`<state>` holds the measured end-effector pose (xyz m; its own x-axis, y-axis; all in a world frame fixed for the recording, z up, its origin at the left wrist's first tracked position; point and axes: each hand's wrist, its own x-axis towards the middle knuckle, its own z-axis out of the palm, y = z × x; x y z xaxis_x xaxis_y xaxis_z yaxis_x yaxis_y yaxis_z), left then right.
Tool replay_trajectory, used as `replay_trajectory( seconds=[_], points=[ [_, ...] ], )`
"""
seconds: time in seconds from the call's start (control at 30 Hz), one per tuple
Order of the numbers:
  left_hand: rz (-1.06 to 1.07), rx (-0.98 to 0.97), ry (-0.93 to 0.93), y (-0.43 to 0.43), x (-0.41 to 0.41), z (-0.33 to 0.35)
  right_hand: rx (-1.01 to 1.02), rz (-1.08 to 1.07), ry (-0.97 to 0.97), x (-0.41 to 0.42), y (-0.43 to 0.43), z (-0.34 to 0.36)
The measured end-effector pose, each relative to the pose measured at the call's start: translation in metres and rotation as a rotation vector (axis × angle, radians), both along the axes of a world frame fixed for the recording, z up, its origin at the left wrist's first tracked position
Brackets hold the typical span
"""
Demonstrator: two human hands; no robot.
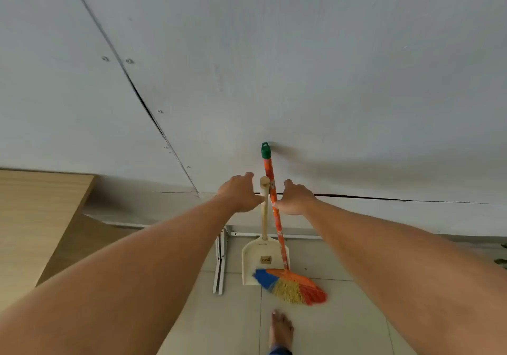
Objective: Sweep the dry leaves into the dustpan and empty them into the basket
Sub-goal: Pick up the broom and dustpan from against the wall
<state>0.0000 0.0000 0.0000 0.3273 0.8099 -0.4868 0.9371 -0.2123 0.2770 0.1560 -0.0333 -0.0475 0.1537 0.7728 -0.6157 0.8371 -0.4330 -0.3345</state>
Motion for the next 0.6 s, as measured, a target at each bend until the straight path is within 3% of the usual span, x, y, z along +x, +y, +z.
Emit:
replay_trajectory(
  seconds=[0.3,0.43,0.6],
  points=[
    [0.090,0.006,-0.015,0.018,0.035,-0.021,0.024,0.011,0.062,-0.004,0.024,-0.023],
    [0.111,0.033,0.011,0.023,0.041,-0.023,-0.021,-0.100,0.180,-0.009,0.029,-0.024],
    [-0.008,0.054,0.153,0.017,0.047,-0.011,-0.043,-0.321,0.312,0.000,0.018,-0.021]
  ],
)
